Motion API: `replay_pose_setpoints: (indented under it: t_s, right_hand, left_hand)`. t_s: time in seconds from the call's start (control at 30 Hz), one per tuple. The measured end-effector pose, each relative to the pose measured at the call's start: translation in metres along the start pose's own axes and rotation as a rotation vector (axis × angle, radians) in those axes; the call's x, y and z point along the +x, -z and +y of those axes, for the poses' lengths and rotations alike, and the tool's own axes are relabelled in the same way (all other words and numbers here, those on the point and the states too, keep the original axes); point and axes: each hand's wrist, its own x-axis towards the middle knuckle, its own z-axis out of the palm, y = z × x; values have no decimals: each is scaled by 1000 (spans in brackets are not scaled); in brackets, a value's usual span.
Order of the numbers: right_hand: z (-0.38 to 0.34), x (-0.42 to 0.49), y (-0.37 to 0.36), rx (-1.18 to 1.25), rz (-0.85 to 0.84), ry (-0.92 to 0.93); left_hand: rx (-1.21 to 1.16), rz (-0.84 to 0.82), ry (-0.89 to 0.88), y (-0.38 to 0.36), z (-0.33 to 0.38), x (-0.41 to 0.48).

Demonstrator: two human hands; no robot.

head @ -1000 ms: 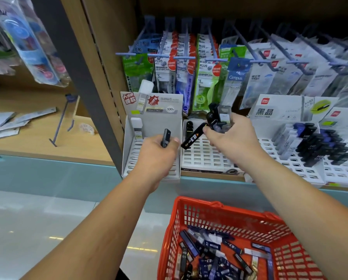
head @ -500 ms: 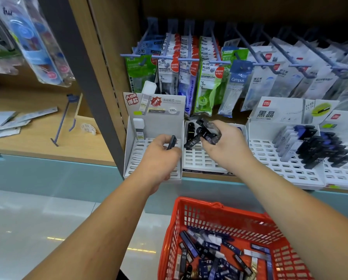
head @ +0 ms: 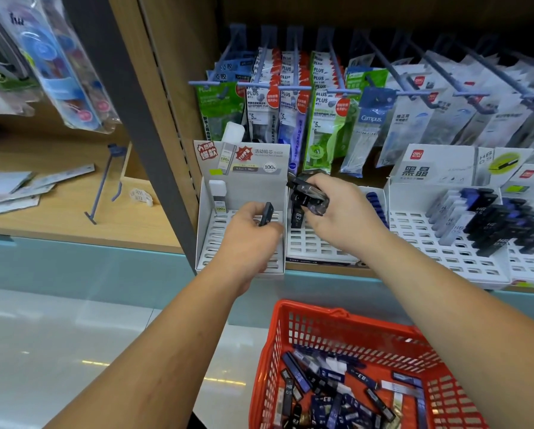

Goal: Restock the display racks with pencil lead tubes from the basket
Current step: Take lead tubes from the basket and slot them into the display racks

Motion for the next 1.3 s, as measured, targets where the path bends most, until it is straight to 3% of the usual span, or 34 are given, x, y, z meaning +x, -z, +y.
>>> replay_pose_setpoints:
  t_s: [0.17, 0.33, 0.47, 0.57, 0.67, 0.73, 0.87, 1.07, 1.13, 1.3]
  right_hand:
    - [12, -1, -6, 43, -49, -61]
    - [15, -1, -13, 131, 51, -110]
    - [13, -3, -14, 68, -25, -147]
    - [7, -8, -5, 385, -49, -365]
    - [-1, -18, 16, 809, -165, -514]
    - [-5, -24, 26, 909, -281, -537]
    - [-10, -36, 34, 882, -454, -511]
    - [-14, -44, 44, 874, -580, -463]
    - [-12, -46, 46, 918, -538, -476]
    - [9, -46, 46, 1014, -174, -643]
  left_hand:
    - [2, 0, 2, 1, -1, 1]
    - [-39, -15, -16, -1, 0, 1]
    - [-35, -38, -66, -2, -1, 0]
    - [-38, -3, -94, -1, -2, 1]
    - [-96, 3, -106, -2, 2, -2]
    - [-138, -43, -102, -4, 7, -7]
    - [-159, -166, -108, -11, 13, -16]
    - [-206, -238, -116, -21, 15, -20]
    - [-235, -263, -113, -22, 16, -18]
    - [-241, -218, -74, -21, 16, -12]
